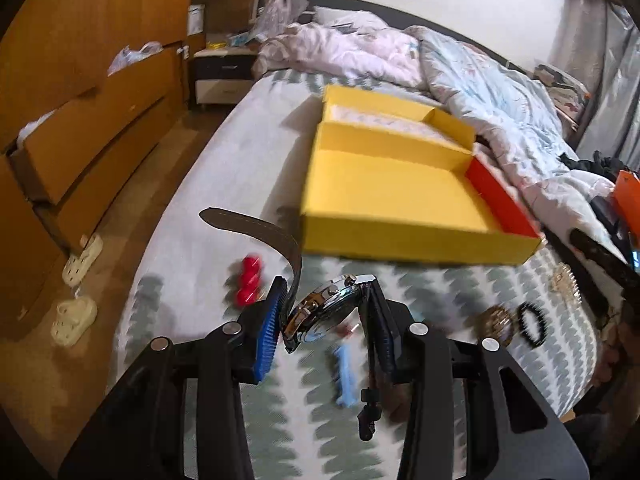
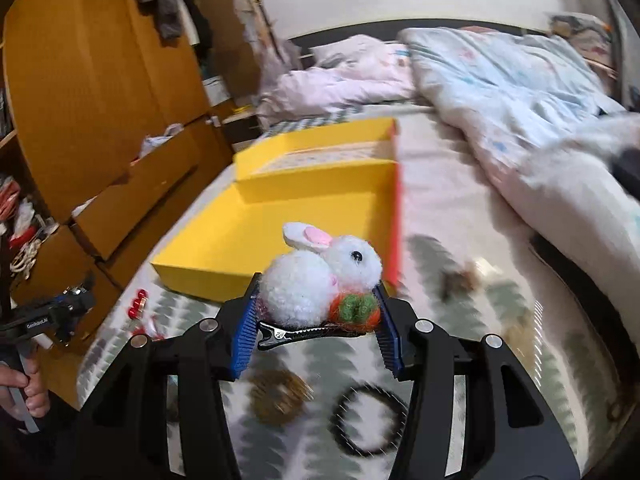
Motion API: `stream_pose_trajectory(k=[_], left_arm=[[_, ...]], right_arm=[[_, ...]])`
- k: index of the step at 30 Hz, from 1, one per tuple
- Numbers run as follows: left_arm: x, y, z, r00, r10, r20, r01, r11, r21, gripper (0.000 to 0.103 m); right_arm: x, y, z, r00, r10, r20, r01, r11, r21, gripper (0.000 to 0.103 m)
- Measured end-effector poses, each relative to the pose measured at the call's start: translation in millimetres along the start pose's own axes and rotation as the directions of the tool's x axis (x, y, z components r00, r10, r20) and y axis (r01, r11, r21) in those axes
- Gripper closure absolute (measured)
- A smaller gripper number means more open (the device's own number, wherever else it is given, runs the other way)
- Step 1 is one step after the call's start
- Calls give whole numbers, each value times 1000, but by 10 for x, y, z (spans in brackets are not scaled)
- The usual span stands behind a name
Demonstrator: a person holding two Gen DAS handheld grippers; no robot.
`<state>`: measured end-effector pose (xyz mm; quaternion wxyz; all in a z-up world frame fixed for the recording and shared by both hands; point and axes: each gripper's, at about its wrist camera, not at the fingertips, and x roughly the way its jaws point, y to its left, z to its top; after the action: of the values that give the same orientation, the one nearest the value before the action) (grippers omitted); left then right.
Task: Organize jewelry
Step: 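Carry the watch and bunny clip with both tools over the yellow box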
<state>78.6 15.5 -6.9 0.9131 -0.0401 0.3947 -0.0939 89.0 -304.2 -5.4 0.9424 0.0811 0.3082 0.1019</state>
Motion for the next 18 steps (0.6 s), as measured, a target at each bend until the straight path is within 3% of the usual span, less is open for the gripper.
stream_pose_trajectory(k=[4,8,18], left_arm=[[93,-231,354,999,-33,5,33,999,26,62],[382,-435,713,1000,-17,-1,17,998,54,62],[1560,-654,1382,987,-34,-157,37,999,17,62]], right_arm=[[284,175,301,999,39,-14,-39,999,-32,51],[704,219,579,996,64,-60,-66,997,-34,51],[1633,124,1053,979,1,-203,-12,998,-57,51]])
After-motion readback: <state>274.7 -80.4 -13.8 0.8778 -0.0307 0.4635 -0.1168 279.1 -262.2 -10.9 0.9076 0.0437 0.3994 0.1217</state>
